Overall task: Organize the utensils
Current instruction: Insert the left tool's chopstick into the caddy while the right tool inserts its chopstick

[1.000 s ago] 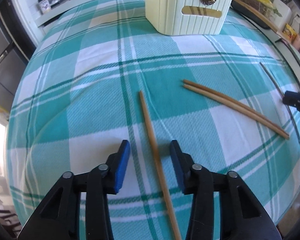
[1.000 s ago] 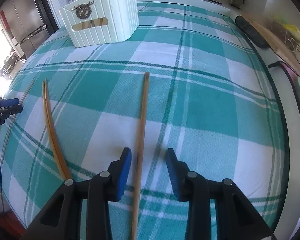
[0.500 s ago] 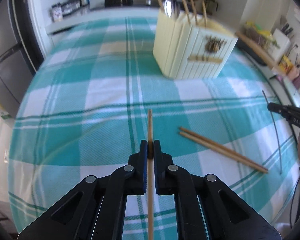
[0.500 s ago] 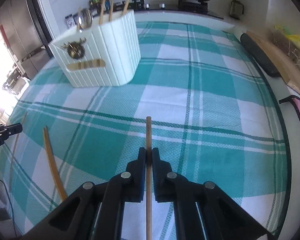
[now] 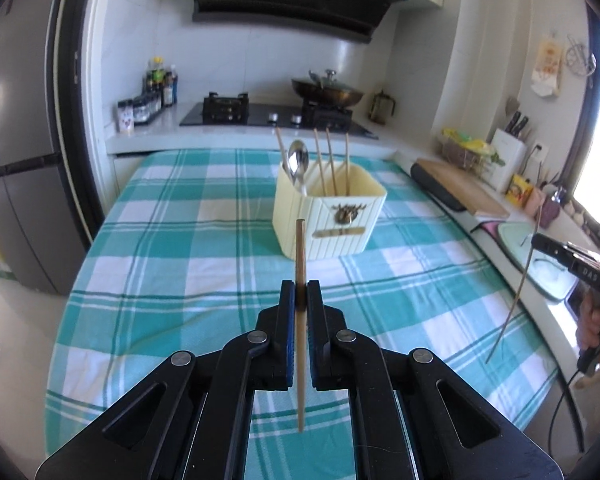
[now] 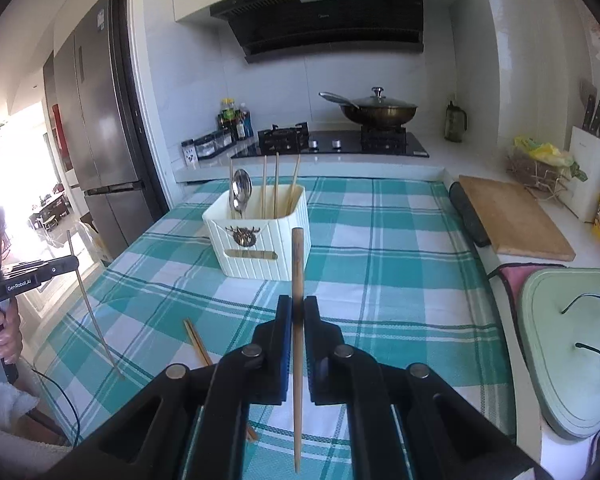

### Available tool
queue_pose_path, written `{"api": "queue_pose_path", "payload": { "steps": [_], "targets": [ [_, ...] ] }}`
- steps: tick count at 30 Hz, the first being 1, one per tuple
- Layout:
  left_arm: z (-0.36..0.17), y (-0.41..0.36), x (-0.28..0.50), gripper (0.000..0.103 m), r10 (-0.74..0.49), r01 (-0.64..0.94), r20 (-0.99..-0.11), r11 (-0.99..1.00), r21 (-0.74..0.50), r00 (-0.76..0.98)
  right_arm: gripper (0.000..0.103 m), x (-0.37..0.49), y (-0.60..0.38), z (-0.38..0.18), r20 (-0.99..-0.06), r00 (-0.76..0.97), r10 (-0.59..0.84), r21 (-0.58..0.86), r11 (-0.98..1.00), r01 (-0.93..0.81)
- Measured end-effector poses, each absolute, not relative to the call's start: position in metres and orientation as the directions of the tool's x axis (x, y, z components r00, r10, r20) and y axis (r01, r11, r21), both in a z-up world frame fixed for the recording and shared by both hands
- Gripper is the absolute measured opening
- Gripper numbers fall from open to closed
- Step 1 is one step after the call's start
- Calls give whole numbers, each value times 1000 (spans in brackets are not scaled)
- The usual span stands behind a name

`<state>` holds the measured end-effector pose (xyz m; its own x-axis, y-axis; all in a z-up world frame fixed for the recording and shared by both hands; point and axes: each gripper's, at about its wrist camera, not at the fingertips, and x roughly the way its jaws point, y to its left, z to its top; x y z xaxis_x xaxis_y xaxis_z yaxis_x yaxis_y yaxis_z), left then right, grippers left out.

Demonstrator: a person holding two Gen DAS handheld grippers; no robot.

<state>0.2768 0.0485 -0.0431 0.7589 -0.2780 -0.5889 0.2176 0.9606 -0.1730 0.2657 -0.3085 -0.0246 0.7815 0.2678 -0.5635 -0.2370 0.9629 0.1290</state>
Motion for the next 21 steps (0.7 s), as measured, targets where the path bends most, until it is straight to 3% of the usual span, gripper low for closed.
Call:
{"api": "queue_pose_path", "payload": {
  "steps": [5, 13, 17, 21],
  "targets": [
    [-35, 48, 274, 3, -278, 219, -572, 961, -172, 772, 6, 255, -304, -8, -491, 827, 274, 123, 962, -245],
    [-26, 41, 295, 3, -285, 238, -582, 958, -157, 762, 6, 282, -299, -20, -542, 790, 288, 128, 957, -261],
    [20, 38, 319, 3, -284, 244, -505, 959, -145, 815, 6, 309, -293, -5, -539, 790, 292, 91, 953, -290],
    [70, 28, 351, 3, -261, 227, -364, 965, -134, 894, 6, 344, -280, 33, -461, 831, 311, 54, 945, -323]
  ]
}}
